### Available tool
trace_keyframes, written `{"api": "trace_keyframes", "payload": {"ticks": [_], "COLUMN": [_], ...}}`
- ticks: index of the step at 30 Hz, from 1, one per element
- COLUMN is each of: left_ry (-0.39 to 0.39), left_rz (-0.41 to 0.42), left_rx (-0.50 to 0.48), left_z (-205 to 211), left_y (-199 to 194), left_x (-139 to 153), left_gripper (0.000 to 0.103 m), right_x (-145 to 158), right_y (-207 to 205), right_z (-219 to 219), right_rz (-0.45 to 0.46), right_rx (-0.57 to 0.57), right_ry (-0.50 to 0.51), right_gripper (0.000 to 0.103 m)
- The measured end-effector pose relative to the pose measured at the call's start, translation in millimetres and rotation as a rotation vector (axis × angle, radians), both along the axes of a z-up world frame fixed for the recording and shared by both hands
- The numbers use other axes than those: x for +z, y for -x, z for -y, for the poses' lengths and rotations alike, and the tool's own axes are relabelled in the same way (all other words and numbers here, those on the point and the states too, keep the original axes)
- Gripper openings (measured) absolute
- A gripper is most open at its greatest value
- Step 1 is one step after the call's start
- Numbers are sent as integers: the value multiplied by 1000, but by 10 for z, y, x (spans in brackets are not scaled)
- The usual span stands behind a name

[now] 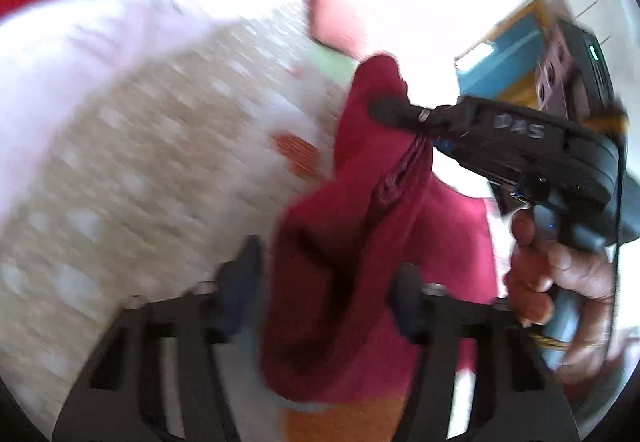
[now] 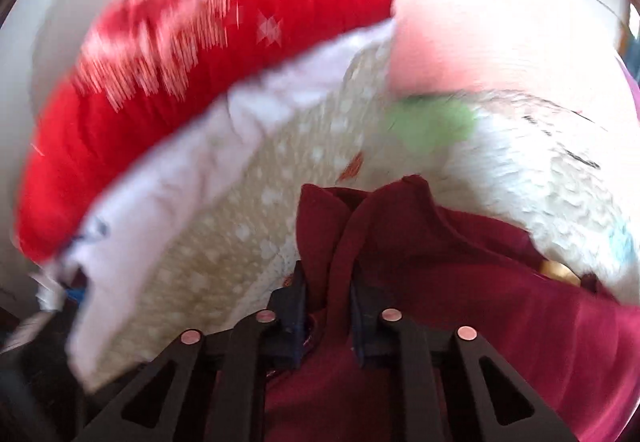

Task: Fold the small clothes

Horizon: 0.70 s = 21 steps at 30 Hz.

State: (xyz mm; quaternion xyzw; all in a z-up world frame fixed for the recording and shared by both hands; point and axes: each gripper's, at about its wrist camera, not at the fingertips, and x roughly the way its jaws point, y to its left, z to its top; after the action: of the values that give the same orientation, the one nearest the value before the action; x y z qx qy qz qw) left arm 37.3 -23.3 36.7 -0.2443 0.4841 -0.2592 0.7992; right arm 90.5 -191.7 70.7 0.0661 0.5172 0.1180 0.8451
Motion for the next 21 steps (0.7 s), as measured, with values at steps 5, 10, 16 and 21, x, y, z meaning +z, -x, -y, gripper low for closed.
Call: {"api": "trace_keyframes", "payload": {"ticks": [5,10,16,21], "left_ry": [-94,-160,-244,-336], "left_rz": [147,275,292,272], "left_rx": [-53,-174,-300,-341], "left_z": [422,1073,1863,2164], "left_y": [375,815,1120,1190], "left_x": [377,714,554,284], "left_gripper": [27,27,27,27], "right_x": [398,690,511,-58], "right_y": [456,870,1285,1405], "right_z": [552,1083,2007,2532], "right_rz": [121,207,199,96], "right_rx": [-85,-139,-321,-478], "right_ry": [-181,-251,-311,-409], "right_gripper": [13,13,13,13]}}
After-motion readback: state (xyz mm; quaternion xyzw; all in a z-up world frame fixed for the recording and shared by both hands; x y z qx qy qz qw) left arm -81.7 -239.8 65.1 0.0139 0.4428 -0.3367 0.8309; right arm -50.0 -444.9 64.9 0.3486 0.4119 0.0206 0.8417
